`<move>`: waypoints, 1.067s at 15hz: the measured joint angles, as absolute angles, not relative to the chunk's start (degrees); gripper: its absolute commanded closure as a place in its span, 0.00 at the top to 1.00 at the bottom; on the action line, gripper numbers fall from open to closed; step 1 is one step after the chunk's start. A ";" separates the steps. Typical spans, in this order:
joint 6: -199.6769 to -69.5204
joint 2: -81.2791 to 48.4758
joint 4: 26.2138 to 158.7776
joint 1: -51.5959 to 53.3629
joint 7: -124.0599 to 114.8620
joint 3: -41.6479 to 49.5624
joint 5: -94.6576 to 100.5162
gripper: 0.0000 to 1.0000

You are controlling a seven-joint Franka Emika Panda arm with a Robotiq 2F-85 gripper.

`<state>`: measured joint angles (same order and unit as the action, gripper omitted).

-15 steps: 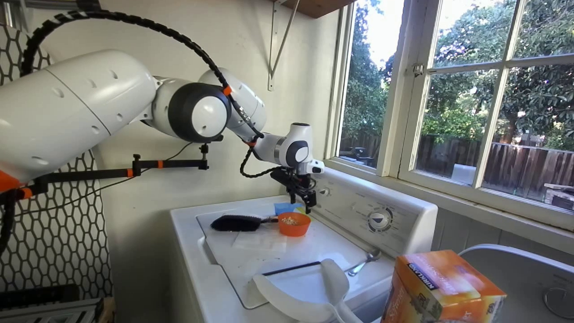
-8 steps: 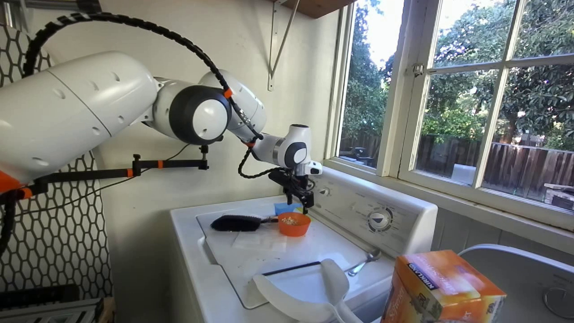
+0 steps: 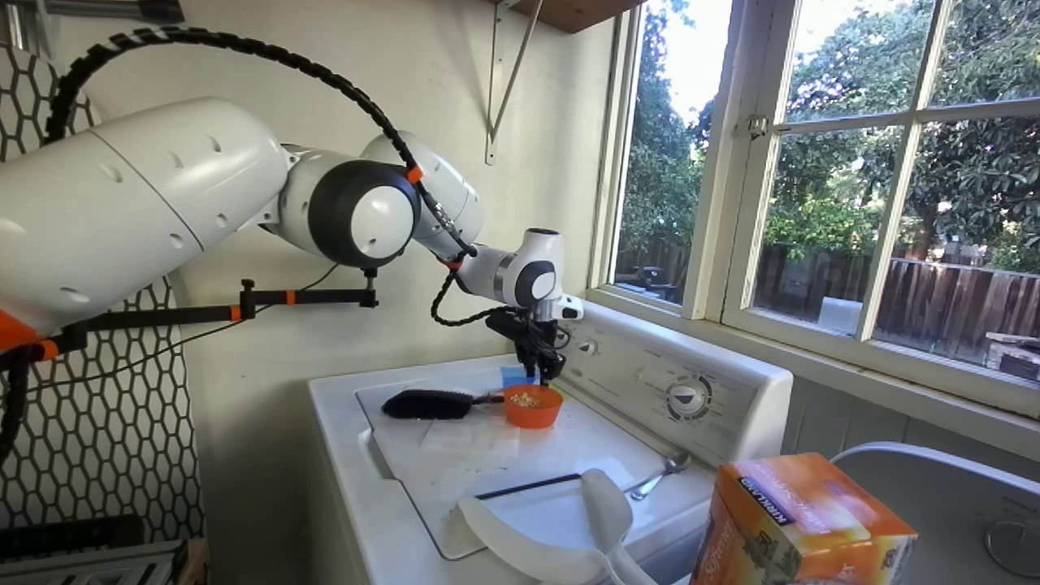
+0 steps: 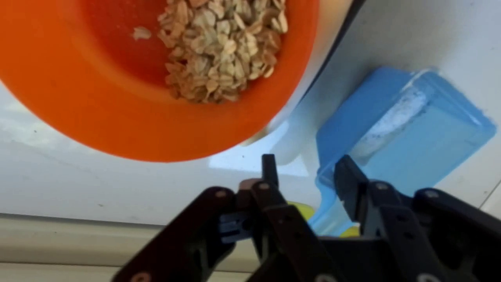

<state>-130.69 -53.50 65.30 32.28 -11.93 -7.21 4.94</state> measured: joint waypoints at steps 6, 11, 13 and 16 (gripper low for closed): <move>-130.68 -53.76 63.96 32.22 -11.94 -7.20 4.93 0.03; -132.14 -53.78 63.80 31.14 -12.03 -7.44 4.19 0.03; -134.11 -53.73 63.89 30.40 -12.08 -7.72 3.57 0.03; -139.87 -52.99 65.22 29.25 -12.16 -8.18 2.50 0.03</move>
